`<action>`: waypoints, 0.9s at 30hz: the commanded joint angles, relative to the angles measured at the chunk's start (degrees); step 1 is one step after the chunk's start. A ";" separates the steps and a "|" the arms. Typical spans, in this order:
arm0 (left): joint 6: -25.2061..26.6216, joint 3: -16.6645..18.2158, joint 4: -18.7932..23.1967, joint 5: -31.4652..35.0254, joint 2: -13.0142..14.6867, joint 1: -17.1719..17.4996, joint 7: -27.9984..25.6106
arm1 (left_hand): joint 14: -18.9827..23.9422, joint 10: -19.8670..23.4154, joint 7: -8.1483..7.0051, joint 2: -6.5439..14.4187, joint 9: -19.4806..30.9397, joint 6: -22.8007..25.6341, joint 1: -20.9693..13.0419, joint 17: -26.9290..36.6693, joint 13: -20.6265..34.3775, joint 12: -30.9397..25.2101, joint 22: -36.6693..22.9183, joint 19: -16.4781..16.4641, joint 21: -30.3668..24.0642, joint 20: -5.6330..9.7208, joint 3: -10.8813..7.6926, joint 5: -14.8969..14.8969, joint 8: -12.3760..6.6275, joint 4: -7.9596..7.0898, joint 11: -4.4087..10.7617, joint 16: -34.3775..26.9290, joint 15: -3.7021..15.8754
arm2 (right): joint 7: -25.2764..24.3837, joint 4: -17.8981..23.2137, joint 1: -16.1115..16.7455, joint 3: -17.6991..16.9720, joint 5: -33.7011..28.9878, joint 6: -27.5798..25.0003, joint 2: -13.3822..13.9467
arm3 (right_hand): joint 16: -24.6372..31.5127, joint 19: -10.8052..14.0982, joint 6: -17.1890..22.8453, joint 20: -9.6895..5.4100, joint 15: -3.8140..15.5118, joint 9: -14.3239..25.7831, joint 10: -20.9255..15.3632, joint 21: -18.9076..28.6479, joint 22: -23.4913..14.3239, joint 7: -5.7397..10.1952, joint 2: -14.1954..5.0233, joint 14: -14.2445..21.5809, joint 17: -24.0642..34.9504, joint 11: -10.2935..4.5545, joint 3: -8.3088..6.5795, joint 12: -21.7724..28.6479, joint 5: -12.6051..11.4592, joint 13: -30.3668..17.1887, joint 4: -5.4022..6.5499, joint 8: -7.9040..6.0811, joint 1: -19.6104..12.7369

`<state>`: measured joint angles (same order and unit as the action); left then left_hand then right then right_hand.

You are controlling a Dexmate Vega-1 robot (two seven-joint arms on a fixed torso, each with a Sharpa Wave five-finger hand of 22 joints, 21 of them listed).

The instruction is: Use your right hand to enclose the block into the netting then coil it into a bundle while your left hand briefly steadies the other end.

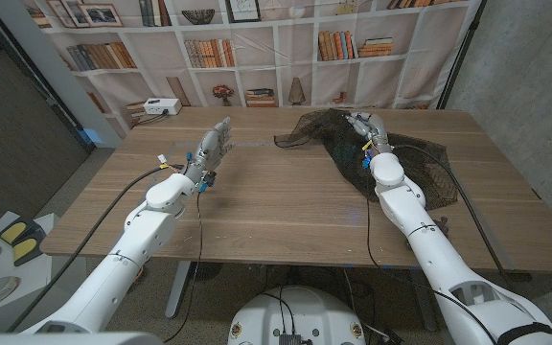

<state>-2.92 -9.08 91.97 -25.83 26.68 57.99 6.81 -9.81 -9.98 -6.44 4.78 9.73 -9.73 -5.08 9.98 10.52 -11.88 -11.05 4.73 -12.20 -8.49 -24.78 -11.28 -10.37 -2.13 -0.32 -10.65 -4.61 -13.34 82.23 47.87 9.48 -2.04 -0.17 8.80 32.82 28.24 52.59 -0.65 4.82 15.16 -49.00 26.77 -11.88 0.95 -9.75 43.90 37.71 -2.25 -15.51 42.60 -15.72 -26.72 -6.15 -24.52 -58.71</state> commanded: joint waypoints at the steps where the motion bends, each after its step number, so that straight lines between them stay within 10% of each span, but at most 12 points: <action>1: 0.19 -0.31 -0.09 0.16 0.01 -0.36 0.31 | -1.07 -2.96 -0.43 -0.24 0.33 -3.28 -0.21 0.23 0.22 0.19 -0.15 -0.13 -0.43 0.07 0.31 -0.55 -0.08 0.01 -0.25 0.12 0.29 | -2.86 2.42 3.32 -8.05 5.39 -2.83 -7.79 | -0.16 0.24 0.98 0.68 4.84 2.87 0.24 0.51 -0.14 0.90 -1.00 0.39 0.01 0.33 -0.86 0.44 -0.19 -0.27 1.18 -5.11 -1.56; 19: 0.43 -0.57 -0.30 0.13 0.02 -0.65 0.70 | -1.12 -3.09 -0.35 -0.19 0.33 -3.39 -0.29 0.22 0.23 0.22 -0.15 -0.07 -0.41 0.04 0.31 -0.55 -0.07 0.06 -0.24 0.14 0.36 | -10.86 4.25 4.02 -15.80 8.01 -4.01 -17.16 | -0.34 -1.08 0.37 1.60 4.25 3.84 0.43 0.72 -0.30 0.69 -0.94 0.20 0.06 0.80 -0.88 1.44 -0.30 -1.47 1.14 -6.16 -2.39; 27: 0.29 -0.73 -0.70 0.09 -0.08 -0.93 1.03 | -1.11 -3.10 -0.39 -0.17 0.33 -3.42 -0.36 0.22 0.23 0.22 -0.15 -0.11 -0.42 0.07 0.31 -0.54 -0.07 0.10 -0.17 0.14 0.35 | -14.04 3.99 4.43 -13.73 0.57 -3.01 -14.88 | -1.05 -1.33 -0.14 1.90 3.59 4.62 5.02 1.43 -0.53 0.21 -0.69 -2.34 0.27 1.29 -0.78 0.39 -0.31 -2.54 0.79 -7.02 -3.25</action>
<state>-2.53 -9.62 91.70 -25.70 26.71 57.36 7.46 -9.81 -9.98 -6.44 4.78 9.73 -9.73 -5.08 9.98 10.52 -11.65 -11.05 4.73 -12.20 -8.49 -24.78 -11.28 -10.37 -2.13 -0.32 -10.65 -4.61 -23.29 86.17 51.81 -4.48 4.38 -4.09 -6.19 32.04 27.01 52.39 0.93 4.52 15.20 -45.69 27.75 -12.14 1.14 -9.02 42.31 37.85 -1.21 -16.06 43.60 -15.69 -28.79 -5.44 -24.52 -60.19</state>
